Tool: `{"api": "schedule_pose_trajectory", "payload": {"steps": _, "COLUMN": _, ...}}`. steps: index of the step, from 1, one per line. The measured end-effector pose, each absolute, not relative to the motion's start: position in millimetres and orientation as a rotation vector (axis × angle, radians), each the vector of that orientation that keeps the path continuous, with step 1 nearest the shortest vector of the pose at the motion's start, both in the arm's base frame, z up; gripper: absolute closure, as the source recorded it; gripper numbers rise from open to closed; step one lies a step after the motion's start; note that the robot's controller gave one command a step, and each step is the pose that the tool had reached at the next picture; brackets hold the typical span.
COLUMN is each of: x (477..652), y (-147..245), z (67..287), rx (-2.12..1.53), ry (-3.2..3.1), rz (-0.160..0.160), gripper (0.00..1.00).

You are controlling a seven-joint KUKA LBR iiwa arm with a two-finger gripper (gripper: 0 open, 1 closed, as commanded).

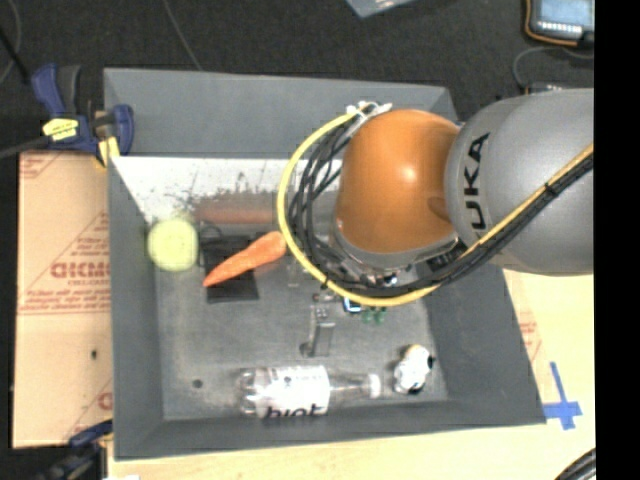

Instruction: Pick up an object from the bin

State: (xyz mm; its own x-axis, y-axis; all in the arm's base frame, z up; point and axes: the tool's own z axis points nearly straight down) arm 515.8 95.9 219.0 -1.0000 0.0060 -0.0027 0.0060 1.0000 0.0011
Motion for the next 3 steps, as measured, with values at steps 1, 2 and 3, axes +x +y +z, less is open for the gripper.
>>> {"api": "schedule_pose_trajectory", "payload": {"steps": 1, "x": 515.8, "y": 95.9, "z": 219.0, "rx": 0.010, "ry": 3.139, "rz": 0.002, "gripper": 0.00}}
{"api": "schedule_pose_trajectory", "payload": {"steps": 2, "x": 517.6, "y": 96.9, "z": 217.3, "rx": 0.008, "ry": 3.138, "rz": 0.002, "gripper": 0.00}}
{"api": "schedule_pose_trajectory", "payload": {"steps": 3, "x": 527.6, "y": 105.7, "z": 172.7, "rx": -0.080, "ry": 3.136, "rz": 0.001, "gripper": 0.00}}
